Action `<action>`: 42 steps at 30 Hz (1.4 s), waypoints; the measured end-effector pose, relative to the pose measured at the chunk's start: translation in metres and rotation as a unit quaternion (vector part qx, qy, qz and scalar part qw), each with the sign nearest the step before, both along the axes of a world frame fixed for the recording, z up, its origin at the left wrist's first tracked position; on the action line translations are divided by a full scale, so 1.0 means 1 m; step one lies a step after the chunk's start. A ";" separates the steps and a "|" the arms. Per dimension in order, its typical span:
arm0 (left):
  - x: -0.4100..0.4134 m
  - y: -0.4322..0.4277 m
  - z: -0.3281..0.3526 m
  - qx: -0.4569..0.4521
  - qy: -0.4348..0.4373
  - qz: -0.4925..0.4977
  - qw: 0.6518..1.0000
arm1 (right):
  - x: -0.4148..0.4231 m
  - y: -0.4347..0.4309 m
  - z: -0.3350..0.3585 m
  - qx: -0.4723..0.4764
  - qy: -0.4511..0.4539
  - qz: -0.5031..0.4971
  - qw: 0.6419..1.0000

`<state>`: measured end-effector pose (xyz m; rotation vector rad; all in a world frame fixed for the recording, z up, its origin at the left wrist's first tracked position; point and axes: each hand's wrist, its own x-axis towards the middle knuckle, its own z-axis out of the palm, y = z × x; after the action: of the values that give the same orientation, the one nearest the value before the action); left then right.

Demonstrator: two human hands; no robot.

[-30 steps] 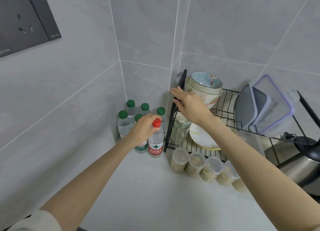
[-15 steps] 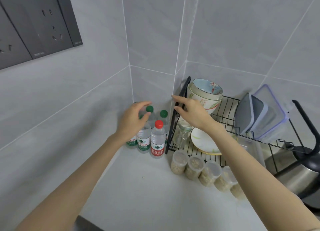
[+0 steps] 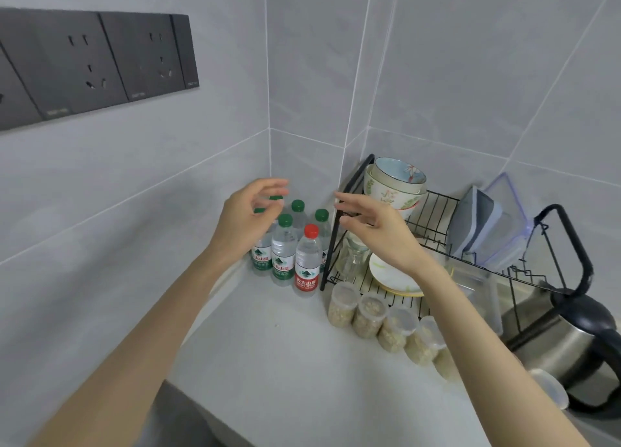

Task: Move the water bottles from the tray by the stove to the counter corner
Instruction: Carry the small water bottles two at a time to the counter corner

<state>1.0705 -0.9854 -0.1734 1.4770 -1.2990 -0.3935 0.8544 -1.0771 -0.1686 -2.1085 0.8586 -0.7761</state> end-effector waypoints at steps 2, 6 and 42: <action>-0.003 0.009 0.004 -0.002 0.009 -0.006 1.000 | -0.005 0.013 0.003 -0.012 -0.003 -0.010 1.000; -0.013 0.033 0.011 -0.007 0.017 -0.033 0.999 | -0.019 0.045 0.007 -0.026 -0.007 -0.040 0.999; -0.503 0.278 0.059 -0.023 -0.036 -0.546 0.837 | -0.464 0.532 0.042 -0.027 -0.015 -0.552 0.833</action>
<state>0.5670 -0.7070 -0.1144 0.5570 -2.1171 -1.0260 0.3902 -0.5447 -0.1267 -1.4740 2.0944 -1.3783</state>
